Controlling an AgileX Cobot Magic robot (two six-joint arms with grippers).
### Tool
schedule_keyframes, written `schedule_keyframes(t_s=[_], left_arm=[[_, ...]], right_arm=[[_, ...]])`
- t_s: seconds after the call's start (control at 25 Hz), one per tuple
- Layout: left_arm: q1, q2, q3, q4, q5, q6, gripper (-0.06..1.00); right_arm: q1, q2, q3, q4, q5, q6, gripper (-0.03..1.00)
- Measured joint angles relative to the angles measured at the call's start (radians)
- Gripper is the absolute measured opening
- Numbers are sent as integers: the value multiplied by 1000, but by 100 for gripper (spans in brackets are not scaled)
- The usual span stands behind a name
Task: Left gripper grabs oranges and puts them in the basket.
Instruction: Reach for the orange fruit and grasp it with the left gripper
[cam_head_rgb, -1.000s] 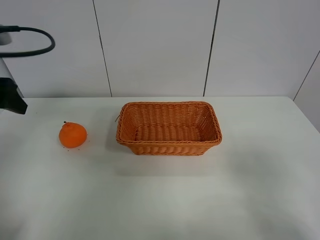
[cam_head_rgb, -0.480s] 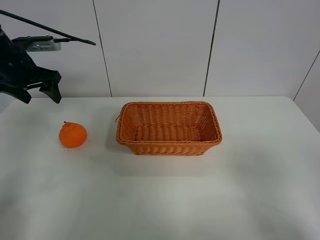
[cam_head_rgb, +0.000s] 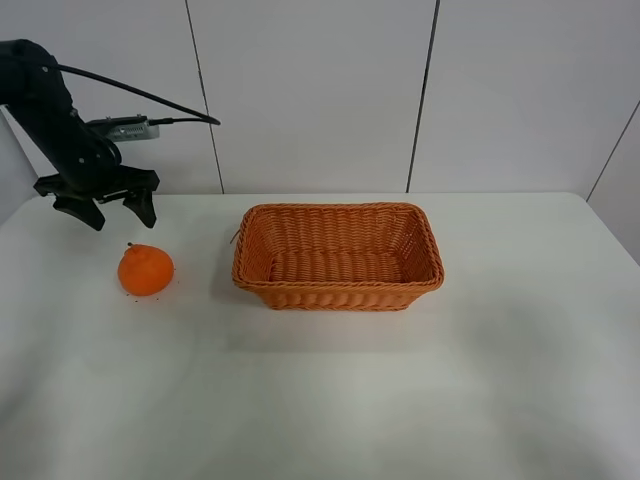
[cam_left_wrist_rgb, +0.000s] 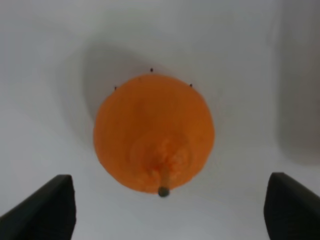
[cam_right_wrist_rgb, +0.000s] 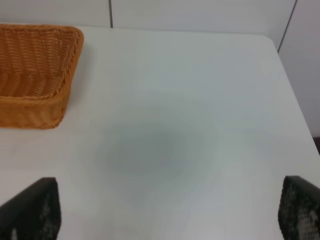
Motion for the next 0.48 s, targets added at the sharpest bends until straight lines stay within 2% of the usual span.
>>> schedule_keyframes(t_s=[0.48], left_arm=[[0, 99, 0, -4, -34, 0, 85]], right_arm=[[0, 0, 0, 0, 0, 0, 69]])
